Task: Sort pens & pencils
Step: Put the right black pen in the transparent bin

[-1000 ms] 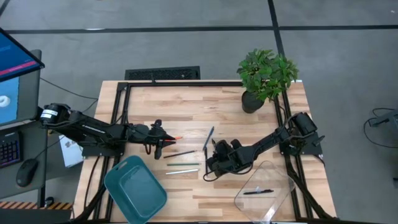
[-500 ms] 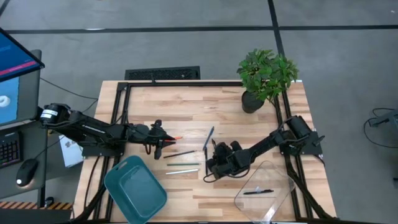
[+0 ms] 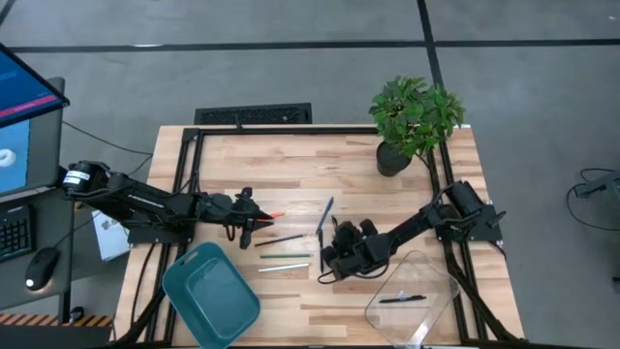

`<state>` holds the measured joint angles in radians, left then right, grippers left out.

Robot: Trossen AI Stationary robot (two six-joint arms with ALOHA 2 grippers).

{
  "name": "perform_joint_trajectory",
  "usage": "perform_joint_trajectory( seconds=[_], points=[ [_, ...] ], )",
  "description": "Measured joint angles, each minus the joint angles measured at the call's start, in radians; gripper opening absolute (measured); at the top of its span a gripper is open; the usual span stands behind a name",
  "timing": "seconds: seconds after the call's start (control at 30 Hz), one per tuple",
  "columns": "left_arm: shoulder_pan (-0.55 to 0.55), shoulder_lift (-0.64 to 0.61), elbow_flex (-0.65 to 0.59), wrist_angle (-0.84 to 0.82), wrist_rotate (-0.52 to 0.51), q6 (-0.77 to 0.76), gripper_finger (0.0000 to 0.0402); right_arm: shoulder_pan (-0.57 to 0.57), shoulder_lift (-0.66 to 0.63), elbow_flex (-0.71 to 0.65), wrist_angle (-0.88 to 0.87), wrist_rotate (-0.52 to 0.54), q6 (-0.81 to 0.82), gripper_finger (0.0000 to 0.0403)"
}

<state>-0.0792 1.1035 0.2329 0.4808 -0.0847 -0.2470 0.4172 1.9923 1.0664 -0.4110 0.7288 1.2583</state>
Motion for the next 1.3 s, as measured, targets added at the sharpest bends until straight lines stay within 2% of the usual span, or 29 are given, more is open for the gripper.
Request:
perform_joint_trajectory(
  seconds=[0.73, 1.3],
  points=[
    [0.0, 0.0, 0.0, -0.001, 0.001, 0.0, 0.0071, -0.007, 0.01, 0.001, 0.012, -0.013, 0.0, 0.0127],
    [0.0, 0.0, 0.0, -0.001, 0.001, 0.0, 0.0071, -0.007, 0.009, 0.002, 0.016, -0.021, -0.01, 0.0047]
  ],
)
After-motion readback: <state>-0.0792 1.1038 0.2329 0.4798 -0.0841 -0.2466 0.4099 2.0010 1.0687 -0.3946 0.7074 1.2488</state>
